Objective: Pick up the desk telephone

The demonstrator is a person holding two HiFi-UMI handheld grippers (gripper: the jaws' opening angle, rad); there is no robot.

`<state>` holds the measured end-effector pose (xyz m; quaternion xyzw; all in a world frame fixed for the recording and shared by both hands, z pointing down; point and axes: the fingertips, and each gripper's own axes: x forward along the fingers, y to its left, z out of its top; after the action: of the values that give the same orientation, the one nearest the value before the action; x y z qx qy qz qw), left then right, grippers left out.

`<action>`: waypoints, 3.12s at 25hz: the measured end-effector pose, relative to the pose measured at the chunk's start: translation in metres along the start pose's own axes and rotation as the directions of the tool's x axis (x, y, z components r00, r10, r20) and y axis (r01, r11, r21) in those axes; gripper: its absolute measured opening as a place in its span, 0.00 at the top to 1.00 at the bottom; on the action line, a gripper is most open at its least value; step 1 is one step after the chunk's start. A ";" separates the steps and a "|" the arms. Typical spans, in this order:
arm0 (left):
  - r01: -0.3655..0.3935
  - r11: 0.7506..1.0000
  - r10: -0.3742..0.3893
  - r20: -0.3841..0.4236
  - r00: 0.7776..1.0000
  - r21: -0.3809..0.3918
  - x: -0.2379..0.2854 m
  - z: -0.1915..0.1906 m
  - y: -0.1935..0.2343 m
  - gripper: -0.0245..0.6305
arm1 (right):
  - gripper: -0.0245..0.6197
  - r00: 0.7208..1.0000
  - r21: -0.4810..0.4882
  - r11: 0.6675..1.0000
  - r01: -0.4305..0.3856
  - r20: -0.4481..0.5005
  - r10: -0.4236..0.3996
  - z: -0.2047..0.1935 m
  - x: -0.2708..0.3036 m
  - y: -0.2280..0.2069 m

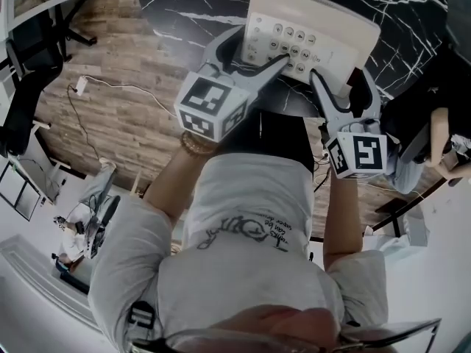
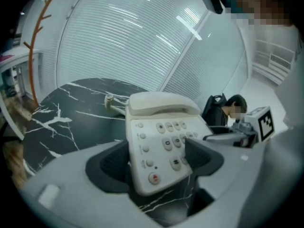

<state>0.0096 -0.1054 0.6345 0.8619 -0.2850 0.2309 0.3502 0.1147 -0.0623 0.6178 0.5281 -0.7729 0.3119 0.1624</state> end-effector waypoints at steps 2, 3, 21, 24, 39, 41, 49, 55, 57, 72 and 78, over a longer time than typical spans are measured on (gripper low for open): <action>-0.002 1.000 0.002 0.009 1.000 0.003 -0.007 0.012 -0.005 0.40 | 0.38 1.000 -0.006 1.000 -0.001 0.010 0.001 0.013 -0.006 0.004; -0.004 1.000 0.004 0.014 1.000 0.006 -0.011 0.018 -0.008 0.39 | 0.38 1.000 -0.008 1.000 -0.002 0.015 0.002 0.020 -0.009 0.005; -0.047 0.997 0.042 0.091 0.995 0.054 -0.082 0.111 -0.061 0.39 | 0.38 0.995 -0.026 1.000 -0.012 0.094 0.014 0.120 -0.072 0.039; -0.050 0.997 0.043 0.105 0.994 0.065 -0.095 0.126 -0.073 0.39 | 0.38 0.994 -0.026 1.000 -0.012 0.110 0.015 0.135 -0.087 0.045; -0.073 0.992 0.047 0.223 0.974 0.107 -0.173 0.193 -0.121 0.39 | 0.38 0.977 -0.097 0.995 0.002 0.213 0.018 0.215 -0.149 0.091; -0.073 0.991 0.046 0.233 0.971 0.111 -0.180 0.198 -0.127 0.39 | 0.38 0.974 -0.101 0.995 0.004 0.226 0.019 0.221 -0.157 0.095; -0.076 0.991 0.046 0.256 0.966 0.111 -0.208 0.217 -0.150 0.39 | 0.38 0.965 -0.108 0.994 0.005 0.262 0.023 0.247 -0.186 0.111; -0.075 0.991 0.042 0.279 0.959 0.110 -0.223 0.226 -0.159 0.39 | 0.38 0.957 -0.122 0.993 0.009 0.289 0.027 0.261 -0.197 0.121; -0.075 0.991 0.041 0.284 0.958 0.111 -0.225 0.228 -0.159 0.39 | 0.38 0.955 -0.127 0.992 0.013 0.295 0.025 0.264 -0.198 0.123; -0.067 0.992 0.036 0.270 0.962 0.106 -0.223 0.219 -0.157 0.39 | 0.39 0.957 -0.112 0.994 0.018 0.288 0.015 0.256 -0.196 0.124; -0.065 0.992 0.036 0.267 0.963 0.104 -0.224 0.216 -0.159 0.39 | 0.39 0.957 -0.107 0.994 0.018 0.288 0.013 0.252 -0.199 0.125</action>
<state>-0.0077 -0.0959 0.2856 0.8957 -0.3376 0.1384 0.2542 0.0971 -0.0536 0.2733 0.5592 -0.8036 0.1887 0.0769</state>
